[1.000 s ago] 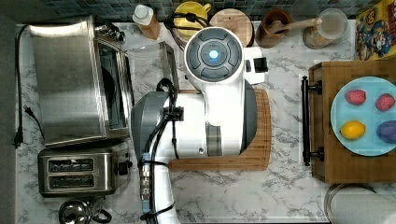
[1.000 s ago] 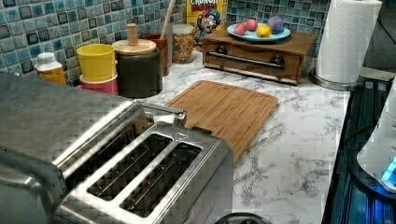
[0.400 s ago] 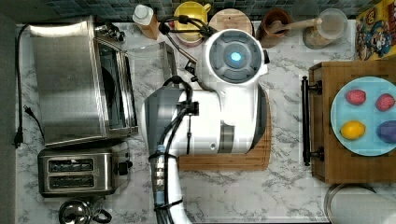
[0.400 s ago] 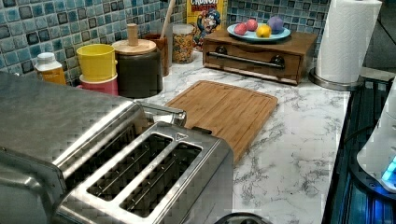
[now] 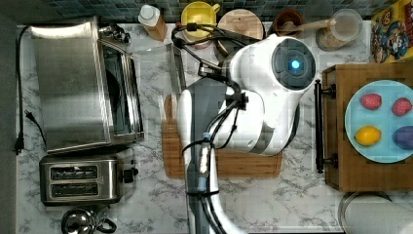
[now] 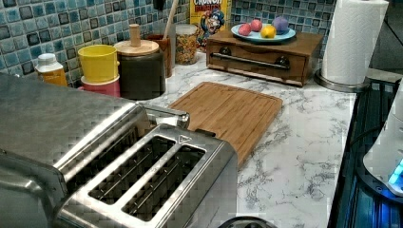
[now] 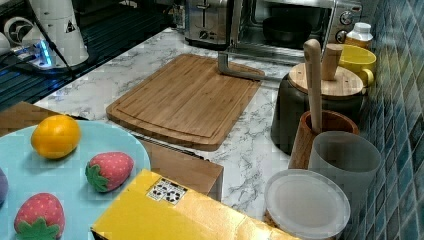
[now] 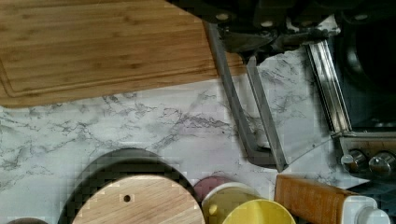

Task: Close the oven.

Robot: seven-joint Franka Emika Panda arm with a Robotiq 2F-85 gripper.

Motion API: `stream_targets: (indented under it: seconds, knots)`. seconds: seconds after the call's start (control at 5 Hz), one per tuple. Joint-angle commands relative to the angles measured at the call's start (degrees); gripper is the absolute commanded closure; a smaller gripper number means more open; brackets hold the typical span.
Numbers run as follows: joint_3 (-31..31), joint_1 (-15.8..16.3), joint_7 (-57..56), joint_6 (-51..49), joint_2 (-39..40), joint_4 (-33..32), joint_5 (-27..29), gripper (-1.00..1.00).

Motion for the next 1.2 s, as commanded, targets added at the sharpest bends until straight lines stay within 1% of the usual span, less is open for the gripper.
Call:
stream_targets:
  seconds: [0.2, 0.4, 0.6, 0.8, 1.0, 1.2]
  knots:
    - [3.3, 0.7, -23.7, -2.1, 9.1, -0.8, 11.7, 1.0]
    - [2.8, 0.0, -27.2, 0.3, 12.0, -1.2, 17.0, 1.0]
    - [2.8, -1.6, -29.1, 1.1, 15.1, 0.9, 20.5, 1.0]
    - [3.0, -2.6, -31.3, 1.4, 19.3, 3.6, 22.8, 1.0]
    - [3.1, -3.8, -32.9, 2.4, 23.1, 6.6, 23.6, 1.0]
    - [3.0, -4.3, -33.4, 3.9, 23.1, 5.8, 26.1, 1.0]
